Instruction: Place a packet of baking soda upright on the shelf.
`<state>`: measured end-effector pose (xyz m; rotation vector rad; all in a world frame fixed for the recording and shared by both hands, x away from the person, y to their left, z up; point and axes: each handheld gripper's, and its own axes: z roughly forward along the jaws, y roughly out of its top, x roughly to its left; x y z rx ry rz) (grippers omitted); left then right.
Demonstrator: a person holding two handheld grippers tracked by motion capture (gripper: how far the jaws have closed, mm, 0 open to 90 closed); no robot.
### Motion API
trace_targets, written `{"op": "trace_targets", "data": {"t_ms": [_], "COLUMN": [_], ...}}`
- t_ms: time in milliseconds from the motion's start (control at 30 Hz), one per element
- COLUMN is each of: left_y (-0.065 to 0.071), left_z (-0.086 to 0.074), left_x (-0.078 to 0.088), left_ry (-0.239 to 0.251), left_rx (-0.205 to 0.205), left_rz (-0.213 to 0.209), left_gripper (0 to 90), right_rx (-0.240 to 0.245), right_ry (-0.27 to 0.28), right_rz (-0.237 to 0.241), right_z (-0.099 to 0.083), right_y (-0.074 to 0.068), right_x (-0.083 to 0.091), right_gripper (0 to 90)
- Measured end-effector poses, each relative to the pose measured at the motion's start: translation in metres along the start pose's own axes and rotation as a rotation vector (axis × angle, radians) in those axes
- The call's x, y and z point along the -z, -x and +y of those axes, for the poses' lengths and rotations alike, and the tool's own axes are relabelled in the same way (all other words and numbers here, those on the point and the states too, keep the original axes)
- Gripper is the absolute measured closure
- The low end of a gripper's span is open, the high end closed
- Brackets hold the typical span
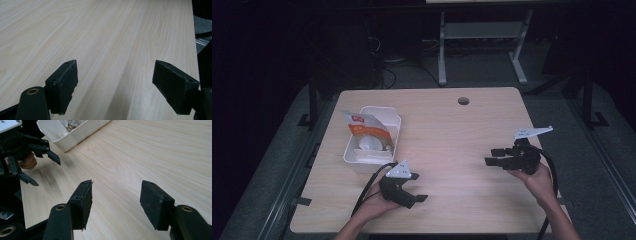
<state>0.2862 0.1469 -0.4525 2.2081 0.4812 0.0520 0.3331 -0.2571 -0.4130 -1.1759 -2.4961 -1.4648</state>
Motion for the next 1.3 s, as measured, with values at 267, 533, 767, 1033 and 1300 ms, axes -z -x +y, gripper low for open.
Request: {"op": "trace_targets", "data": {"t_ms": [267, 533, 767, 1033, 1300], "left_y": [0.0, 0.0, 0.001, 0.001, 0.001], "left_z": [0.0, 0.0, 0.0, 0.001, 0.0], "left_x": [-0.001, -0.002, -0.003, -0.002, 0.0], "left_ry": [-0.006, -0.005, -0.005, -0.004, -0.004], "left_rx": [0.001, 0.002, 0.001, -0.001, -0.008], "left_rz": [-0.003, -0.004, -0.005, -0.005, 0.001], "left_gripper": [20.1, 20.1, 20.1, 20.1, 20.3], "right_rx": [-0.02, -0.031, -0.03, -0.036, -0.026], "right_ry": [-0.001, -0.009, -0.016, -0.012, -0.021], "right_rz": [-0.003, -0.001, -0.005, -0.02, -0.05], "right_z": [-0.016, -0.031, -0.042, -0.056, -0.064], "right_y": [0.002, 0.0, -0.003, -0.006, -0.013], "right_x": [0.005, 0.006, 0.007, 0.008, 0.007], "right_gripper": [42.1, 41.6, 40.7, 37.7, 34.7]}}
